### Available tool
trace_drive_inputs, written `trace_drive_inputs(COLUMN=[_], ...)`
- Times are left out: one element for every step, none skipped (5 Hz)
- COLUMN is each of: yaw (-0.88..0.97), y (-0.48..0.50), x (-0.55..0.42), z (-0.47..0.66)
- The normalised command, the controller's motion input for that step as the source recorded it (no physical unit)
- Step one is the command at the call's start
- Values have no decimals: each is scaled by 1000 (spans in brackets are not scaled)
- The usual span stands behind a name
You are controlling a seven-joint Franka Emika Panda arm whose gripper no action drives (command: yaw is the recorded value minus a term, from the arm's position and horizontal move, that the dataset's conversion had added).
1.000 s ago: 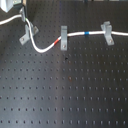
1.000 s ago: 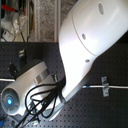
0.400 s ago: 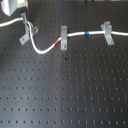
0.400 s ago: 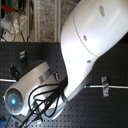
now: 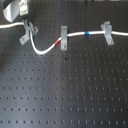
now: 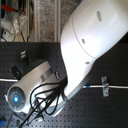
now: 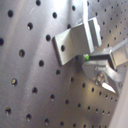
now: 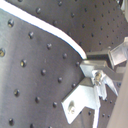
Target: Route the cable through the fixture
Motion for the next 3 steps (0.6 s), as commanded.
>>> trace_drive_inputs(yaw=[109, 106, 0], y=[201, 171, 13], x=[-407, -242, 7], z=[8, 9, 0])
